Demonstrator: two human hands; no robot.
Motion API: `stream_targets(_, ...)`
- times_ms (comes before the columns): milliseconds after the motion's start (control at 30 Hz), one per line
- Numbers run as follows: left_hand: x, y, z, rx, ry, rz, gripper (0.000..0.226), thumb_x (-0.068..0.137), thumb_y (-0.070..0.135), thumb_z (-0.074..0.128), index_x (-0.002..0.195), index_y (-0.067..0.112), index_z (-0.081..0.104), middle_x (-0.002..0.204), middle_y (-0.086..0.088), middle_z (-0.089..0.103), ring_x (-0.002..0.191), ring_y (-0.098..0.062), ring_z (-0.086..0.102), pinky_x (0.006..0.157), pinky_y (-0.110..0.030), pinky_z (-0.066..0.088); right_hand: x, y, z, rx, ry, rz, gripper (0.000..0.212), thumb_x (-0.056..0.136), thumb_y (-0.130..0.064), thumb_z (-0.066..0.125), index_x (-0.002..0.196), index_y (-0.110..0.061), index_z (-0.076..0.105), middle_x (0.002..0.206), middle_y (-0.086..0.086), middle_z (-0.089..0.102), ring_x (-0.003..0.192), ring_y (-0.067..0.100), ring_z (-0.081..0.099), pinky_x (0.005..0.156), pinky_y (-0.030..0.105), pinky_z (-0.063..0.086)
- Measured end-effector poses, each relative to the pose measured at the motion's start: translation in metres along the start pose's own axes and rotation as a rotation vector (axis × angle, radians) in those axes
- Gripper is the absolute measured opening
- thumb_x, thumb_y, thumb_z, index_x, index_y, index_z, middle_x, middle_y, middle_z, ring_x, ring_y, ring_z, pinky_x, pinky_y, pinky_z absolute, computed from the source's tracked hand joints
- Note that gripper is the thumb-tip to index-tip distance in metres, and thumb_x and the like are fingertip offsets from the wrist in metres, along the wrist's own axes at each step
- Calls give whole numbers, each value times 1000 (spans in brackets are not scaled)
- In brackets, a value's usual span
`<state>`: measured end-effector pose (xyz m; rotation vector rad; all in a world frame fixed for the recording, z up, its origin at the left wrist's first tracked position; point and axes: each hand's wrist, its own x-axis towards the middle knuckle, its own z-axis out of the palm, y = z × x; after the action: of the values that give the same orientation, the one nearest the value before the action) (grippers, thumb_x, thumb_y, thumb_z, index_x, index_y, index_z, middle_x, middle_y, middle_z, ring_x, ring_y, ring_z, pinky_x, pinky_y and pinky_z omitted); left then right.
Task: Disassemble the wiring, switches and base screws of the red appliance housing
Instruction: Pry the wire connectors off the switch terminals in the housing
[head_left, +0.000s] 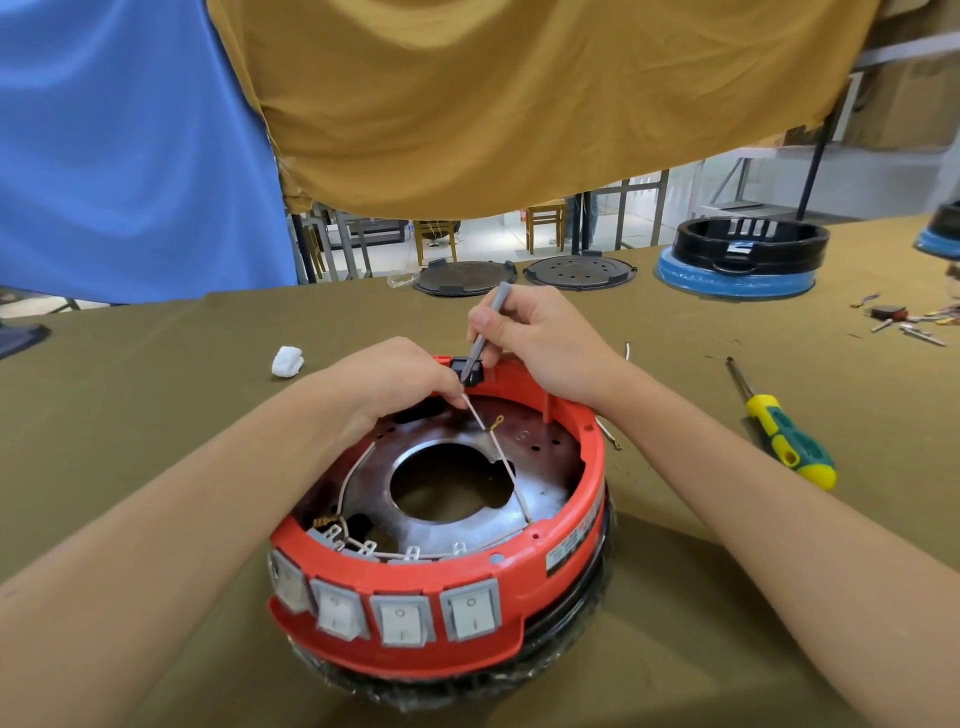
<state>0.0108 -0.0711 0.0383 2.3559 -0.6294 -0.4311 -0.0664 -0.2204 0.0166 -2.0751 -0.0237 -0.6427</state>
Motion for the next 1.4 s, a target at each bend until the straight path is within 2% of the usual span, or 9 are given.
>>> stream_targets(67, -1, 0, 0, 5, -2, 1, 23, 74, 27, 78, 90, 11, 79, 103, -12, 73, 102, -28, 64, 91, -39, 49, -1, -1, 0, -13, 14, -23, 22, 102, -21, 56, 81, -21, 63, 68, 4, 66, 61, 8, 62, 67, 24, 49)
stream_targets(200, -1, 1, -1, 14, -16, 7, 24, 74, 26, 78, 91, 10, 78, 103, -14, 73, 104, -30, 65, 99, -44, 49, -3, -3, -1, -15, 71, -63, 20, 100, -22, 58, 81, -18, 63, 75, 15, 69, 62, 15, 63, 73, 45, 57)
stream_targets(300, 0, 0, -1, 20, -14, 13, 24, 75, 27, 77, 91, 10, 78, 103, -14, 73, 103, -30, 65, 95, -42, 49, -4, -4, -1, -51, 51, -73, 18, 100, -24, 58, 84, -17, 64, 79, 18, 70, 66, 19, 64, 78, 50, 57)
stream_targets(533, 1, -2, -1, 17, -22, 19, 30, 73, 30, 79, 95, 10, 78, 107, -12, 72, 106, -27, 63, 97, -41, 46, -3, -4, -1, -5, 29, -78, 17, 100, -16, 59, 83, -16, 63, 73, 2, 65, 63, 11, 64, 72, 33, 54)
stream_targets(800, 0, -1, -2, -1, -43, 6, 23, 74, 29, 79, 91, 13, 79, 106, -12, 72, 105, -27, 63, 95, -39, 47, -1, 1, -1, 106, 26, -2, 26, 103, -17, 53, 78, -16, 63, 70, -1, 65, 60, 8, 62, 65, 19, 50)
stream_targets(967, 2, -2, -1, 1, -35, 22, 27, 73, 30, 80, 92, 11, 78, 108, -11, 71, 106, -26, 61, 95, -37, 46, -2, -1, 0, 21, 28, -56, 20, 101, -17, 58, 81, -18, 63, 70, -4, 64, 62, 8, 62, 69, 31, 53)
stream_targets(1067, 4, -3, -1, 5, -27, 30, 29, 73, 30, 79, 94, 10, 78, 109, -12, 71, 108, -26, 62, 95, -38, 46, -2, -3, 0, -18, 10, -82, 18, 99, -17, 60, 81, -21, 62, 69, -10, 64, 62, 7, 62, 66, 22, 51)
stream_targets(1200, 5, -4, -1, 9, -29, 28, 30, 72, 30, 80, 94, 10, 78, 109, -12, 72, 108, -27, 62, 95, -38, 47, -2, -3, 0, 21, -6, -58, 20, 101, -16, 56, 82, -17, 61, 73, 1, 64, 62, 9, 62, 67, 26, 50)
stream_targets(1400, 5, -3, -3, 6, -43, 9, 28, 70, 30, 81, 90, 10, 78, 104, -12, 72, 103, -27, 64, 97, -42, 49, -1, 0, -1, 111, -21, -12, 24, 103, -15, 52, 82, -8, 62, 65, -5, 62, 60, 8, 60, 66, 18, 49)
